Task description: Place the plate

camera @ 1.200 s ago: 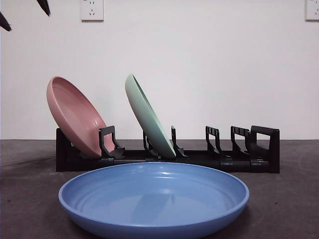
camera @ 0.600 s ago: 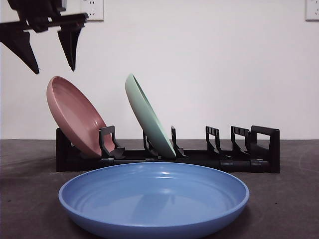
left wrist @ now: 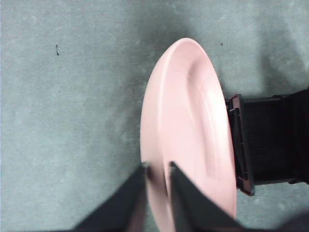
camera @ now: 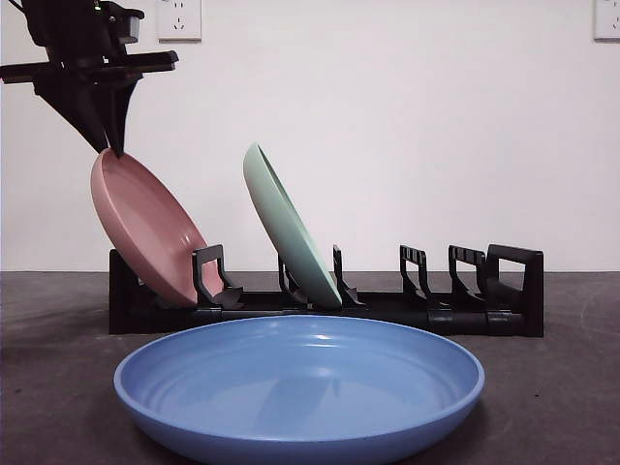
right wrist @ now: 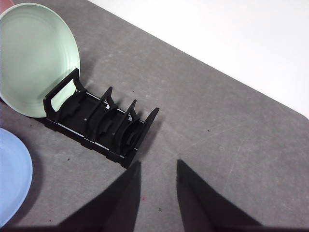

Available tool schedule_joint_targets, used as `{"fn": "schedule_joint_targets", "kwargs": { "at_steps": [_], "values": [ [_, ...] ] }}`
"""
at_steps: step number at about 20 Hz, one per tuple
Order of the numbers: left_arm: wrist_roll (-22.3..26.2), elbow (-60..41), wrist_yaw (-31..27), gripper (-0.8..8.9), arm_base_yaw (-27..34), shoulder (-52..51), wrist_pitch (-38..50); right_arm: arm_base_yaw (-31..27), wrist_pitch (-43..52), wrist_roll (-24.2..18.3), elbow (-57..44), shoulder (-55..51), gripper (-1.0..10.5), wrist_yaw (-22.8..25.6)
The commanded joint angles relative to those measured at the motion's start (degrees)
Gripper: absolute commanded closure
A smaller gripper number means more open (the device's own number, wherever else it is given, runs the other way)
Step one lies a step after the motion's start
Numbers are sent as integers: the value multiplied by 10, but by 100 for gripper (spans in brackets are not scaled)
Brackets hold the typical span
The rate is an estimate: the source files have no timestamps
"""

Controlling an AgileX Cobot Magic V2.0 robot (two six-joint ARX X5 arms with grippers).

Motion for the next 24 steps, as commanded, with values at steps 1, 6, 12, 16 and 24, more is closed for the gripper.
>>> {"fn": "schedule_joint_targets", "kwargs": {
  "at_steps": [1, 6, 12, 16, 24],
  "values": [
    [14, 15, -3, 798, -2, 12, 2, 3, 3, 8, 8, 3, 834, 2],
    [14, 23, -7, 798, -2, 11, 2, 3, 3, 8, 8, 3, 834, 2],
    [32, 80, -50, 798, -2, 11, -19, 3, -2, 8, 8, 3, 834, 2],
    [51, 130, -88, 798, -2, 11, -66, 3, -8, 8, 8, 3, 834, 3],
    [69, 186, -90, 798, -1, 7, -163, 3, -10, 8, 8, 3, 834, 3]
  ]
}}
